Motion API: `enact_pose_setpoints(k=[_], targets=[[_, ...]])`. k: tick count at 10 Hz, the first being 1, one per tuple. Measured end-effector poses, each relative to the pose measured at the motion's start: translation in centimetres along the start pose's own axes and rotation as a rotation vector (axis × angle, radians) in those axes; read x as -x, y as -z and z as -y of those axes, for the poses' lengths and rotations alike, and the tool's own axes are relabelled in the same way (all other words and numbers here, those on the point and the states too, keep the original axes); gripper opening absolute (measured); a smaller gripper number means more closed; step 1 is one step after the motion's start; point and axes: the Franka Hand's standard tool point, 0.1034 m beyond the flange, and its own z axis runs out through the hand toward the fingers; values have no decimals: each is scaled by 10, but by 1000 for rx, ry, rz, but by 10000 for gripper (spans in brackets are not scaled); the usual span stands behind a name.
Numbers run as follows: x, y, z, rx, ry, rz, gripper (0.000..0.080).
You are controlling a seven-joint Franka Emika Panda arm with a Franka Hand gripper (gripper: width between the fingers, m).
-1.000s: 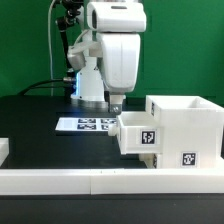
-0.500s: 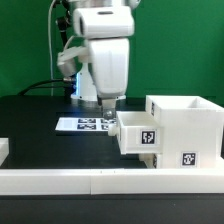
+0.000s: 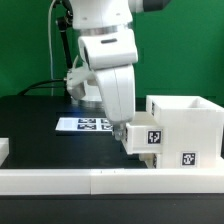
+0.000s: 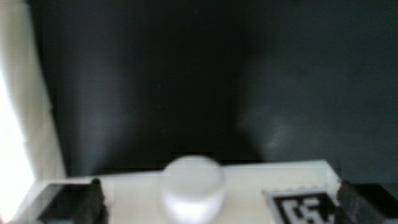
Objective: Assemble drawer
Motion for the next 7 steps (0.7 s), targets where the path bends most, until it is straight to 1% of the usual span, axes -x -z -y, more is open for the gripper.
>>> enact_pose_setpoints(k=[1, 2, 3, 4, 5, 7], targets=[[-3, -4, 0, -4, -6, -1, 649], [-8, -4, 0, -4, -8, -2, 649], [-16, -5, -1, 4, -18, -3, 649], [-28, -6, -3, 9, -40, -6, 649], [-34, -6, -3, 9, -50, -2, 649], [-35, -5, -5, 11, -63, 34, 649]])
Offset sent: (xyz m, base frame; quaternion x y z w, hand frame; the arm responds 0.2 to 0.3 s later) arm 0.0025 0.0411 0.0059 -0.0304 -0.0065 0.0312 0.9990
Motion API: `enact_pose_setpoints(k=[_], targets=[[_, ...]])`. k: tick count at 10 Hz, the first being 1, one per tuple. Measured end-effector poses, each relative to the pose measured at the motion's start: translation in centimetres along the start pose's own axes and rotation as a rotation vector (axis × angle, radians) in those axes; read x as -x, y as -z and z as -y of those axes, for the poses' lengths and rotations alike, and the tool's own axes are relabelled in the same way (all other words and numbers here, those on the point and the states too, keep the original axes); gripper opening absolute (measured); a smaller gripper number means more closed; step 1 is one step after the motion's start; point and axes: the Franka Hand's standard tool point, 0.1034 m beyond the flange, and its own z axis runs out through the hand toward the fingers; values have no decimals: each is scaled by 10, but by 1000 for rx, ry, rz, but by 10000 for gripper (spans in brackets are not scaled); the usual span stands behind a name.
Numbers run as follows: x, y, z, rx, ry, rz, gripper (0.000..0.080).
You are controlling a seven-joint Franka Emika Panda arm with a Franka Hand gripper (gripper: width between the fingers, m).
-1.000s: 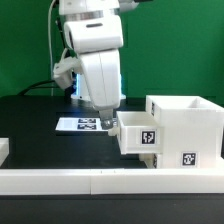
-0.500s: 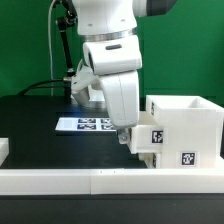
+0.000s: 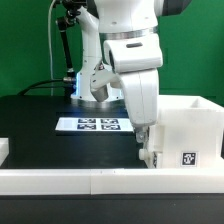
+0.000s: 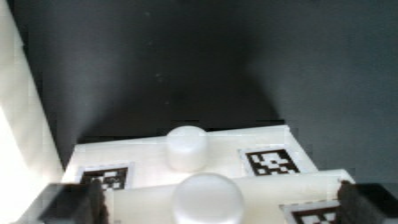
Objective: Assemble drawer
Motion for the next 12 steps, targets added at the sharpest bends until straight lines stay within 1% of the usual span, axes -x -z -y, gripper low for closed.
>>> enact_pose_setpoints(k=[2, 3, 7, 8, 9, 12], targets=[[0, 1, 0, 1, 5, 10, 649], [3, 2, 0, -9, 1, 11, 649], [4, 2, 0, -11, 5, 11, 649], [5, 5, -1, -8, 22, 11, 649], [3, 7, -2, -2, 38, 11, 649], [-13, 9, -3, 3, 40, 0, 649]])
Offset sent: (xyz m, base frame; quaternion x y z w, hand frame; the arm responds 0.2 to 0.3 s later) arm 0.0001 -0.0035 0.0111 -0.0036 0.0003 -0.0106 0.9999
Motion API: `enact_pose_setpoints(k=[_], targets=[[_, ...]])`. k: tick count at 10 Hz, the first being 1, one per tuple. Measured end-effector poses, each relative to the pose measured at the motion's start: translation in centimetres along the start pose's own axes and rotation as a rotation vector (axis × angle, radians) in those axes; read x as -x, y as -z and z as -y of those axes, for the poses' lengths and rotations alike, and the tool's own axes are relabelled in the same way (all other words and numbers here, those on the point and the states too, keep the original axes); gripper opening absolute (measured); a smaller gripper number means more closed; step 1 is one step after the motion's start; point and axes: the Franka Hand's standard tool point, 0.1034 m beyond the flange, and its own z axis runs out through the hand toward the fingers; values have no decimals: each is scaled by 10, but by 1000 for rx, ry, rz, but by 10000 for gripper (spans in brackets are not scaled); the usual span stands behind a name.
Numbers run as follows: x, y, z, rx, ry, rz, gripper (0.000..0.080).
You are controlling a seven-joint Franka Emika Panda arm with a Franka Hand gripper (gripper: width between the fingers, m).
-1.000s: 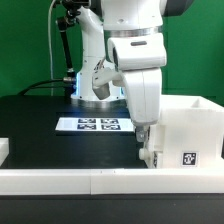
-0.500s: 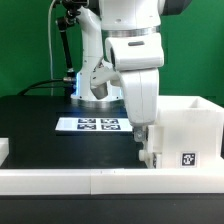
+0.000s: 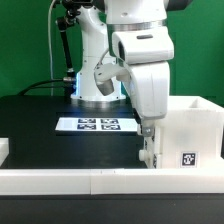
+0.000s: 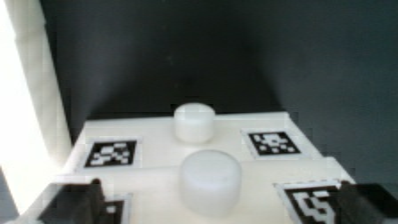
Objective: Assemble drawer
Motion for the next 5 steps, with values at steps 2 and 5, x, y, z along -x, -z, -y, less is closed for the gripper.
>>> enact_pose_setpoints(k=[2, 5], targets=[[-4, -1, -1, 10, -22, 10, 649], [21, -3, 3, -11, 4, 22, 649]])
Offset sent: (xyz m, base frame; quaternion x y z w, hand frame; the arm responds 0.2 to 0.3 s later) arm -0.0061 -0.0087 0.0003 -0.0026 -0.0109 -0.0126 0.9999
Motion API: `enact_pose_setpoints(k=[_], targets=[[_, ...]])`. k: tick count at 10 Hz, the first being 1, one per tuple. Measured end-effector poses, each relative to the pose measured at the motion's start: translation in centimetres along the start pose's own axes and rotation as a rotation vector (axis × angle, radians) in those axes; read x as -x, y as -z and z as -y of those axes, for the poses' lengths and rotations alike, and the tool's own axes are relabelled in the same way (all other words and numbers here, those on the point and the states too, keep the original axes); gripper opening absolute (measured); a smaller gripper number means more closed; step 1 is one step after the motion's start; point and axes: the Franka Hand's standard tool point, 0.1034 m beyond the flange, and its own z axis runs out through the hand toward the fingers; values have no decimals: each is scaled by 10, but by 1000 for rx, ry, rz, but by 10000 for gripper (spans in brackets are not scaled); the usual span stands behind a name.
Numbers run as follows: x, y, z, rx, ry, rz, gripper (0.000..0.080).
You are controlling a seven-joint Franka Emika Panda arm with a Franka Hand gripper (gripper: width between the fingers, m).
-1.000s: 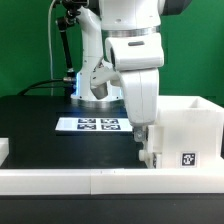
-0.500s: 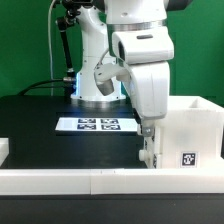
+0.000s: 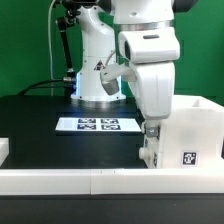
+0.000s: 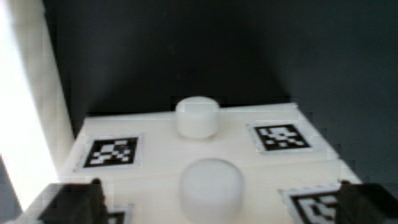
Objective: Assemble drawer
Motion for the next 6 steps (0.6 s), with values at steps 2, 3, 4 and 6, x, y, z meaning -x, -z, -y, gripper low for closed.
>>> enact_pose_setpoints(k=[2, 3, 4, 6], targets=[[33, 5, 6, -25, 5, 5, 649], [37, 6, 6, -24, -5, 4, 649], [36, 5, 6, -25, -2, 3, 649], [36, 4, 6, -26, -2, 3, 649]])
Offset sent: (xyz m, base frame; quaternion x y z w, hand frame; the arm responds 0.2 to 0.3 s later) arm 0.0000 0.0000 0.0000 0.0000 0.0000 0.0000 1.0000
